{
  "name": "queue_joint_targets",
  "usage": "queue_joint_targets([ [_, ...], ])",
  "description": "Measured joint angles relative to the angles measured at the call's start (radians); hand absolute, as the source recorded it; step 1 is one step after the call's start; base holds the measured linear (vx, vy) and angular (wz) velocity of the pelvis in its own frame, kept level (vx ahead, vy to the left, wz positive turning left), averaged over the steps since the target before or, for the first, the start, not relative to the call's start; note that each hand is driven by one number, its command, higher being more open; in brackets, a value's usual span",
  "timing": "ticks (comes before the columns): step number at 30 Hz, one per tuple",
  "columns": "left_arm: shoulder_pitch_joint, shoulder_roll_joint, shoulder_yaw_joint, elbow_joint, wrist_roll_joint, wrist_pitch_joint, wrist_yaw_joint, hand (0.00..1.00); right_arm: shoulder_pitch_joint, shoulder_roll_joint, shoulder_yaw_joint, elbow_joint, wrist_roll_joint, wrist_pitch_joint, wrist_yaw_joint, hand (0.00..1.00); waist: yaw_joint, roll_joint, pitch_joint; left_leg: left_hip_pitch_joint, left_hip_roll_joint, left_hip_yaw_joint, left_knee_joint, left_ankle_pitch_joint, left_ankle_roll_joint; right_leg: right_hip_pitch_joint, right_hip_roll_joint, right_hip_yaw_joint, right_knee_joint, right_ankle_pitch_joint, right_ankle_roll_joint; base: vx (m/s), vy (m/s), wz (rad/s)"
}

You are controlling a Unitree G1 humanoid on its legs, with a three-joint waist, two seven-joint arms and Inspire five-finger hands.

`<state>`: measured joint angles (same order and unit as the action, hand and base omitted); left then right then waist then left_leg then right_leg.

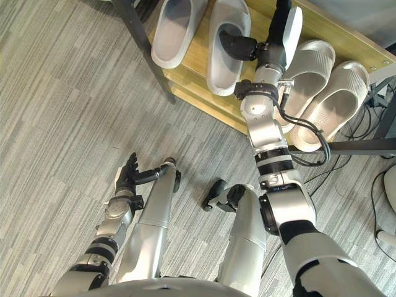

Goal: Organize the slippers on the shoe rack

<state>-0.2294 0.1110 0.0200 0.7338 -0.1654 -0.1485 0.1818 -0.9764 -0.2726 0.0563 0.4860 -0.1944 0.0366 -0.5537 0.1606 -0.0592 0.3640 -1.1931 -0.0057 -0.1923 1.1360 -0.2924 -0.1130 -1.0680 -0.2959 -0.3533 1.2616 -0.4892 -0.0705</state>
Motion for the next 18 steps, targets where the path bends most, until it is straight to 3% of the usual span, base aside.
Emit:
queue_joint_targets([
  [1, 0.000, 0.000, 0.001, 0.001, 0.000, 0.002, 0.000, 1.00, 0.015, 0.000, 0.000, -0.010, 0.000, 0.000, 0.004, 1.00, 0.000, 0.000, 0.000, 0.003, 0.000, 0.000, 0.000, 0.000, 0.000, 0.002, 0.000, 0.000, -0.001, 0.000, 0.000, -0.02, 0.103, -0.02],
  [3, 0.000, 0.000, 0.009, 0.009, 0.000, 0.009, 0.000, 1.00, 0.187, 0.058, -0.019, -0.210, 0.026, -0.020, 0.009, 1.00, -0.004, 0.000, -0.001, 0.014, 0.004, 0.003, -0.013, 0.000, 0.000, 0.011, 0.005, 0.000, -0.014, 0.001, 0.000, -0.01, 0.115, -0.03],
  [9, 0.005, -0.011, 0.046, 0.027, 0.002, 0.035, 0.000, 1.00, 0.331, 0.148, -0.038, -0.311, 0.110, -0.057, 0.009, 1.00, -0.008, -0.004, -0.019, 0.041, 0.018, 0.006, -0.029, -0.007, -0.002, 0.038, 0.021, 0.000, -0.039, 0.002, 0.002, 0.02, 0.041, -0.05],
  [11, 0.008, -0.009, 0.057, 0.030, 0.011, 0.042, 0.001, 1.00, 0.413, 0.204, -0.022, -0.356, 0.220, -0.119, 0.052, 1.00, -0.017, -0.004, -0.022, 0.047, 0.023, 0.010, -0.031, -0.011, -0.001, 0.043, 0.026, 0.003, -0.046, 0.005, 0.000, 0.02, 0.048, -0.08],
  [18, 0.007, -0.010, 0.087, 0.035, 0.024, 0.056, 0.003, 1.00, 0.511, 0.285, 0.054, -0.331, 0.478, -0.137, 0.196, 1.00, -0.022, -0.004, -0.022, 0.078, 0.048, 0.021, -0.037, -0.021, -0.001, 0.067, 0.051, 0.012, -0.068, 0.011, 0.009, 0.00, 0.044, -0.12],
])
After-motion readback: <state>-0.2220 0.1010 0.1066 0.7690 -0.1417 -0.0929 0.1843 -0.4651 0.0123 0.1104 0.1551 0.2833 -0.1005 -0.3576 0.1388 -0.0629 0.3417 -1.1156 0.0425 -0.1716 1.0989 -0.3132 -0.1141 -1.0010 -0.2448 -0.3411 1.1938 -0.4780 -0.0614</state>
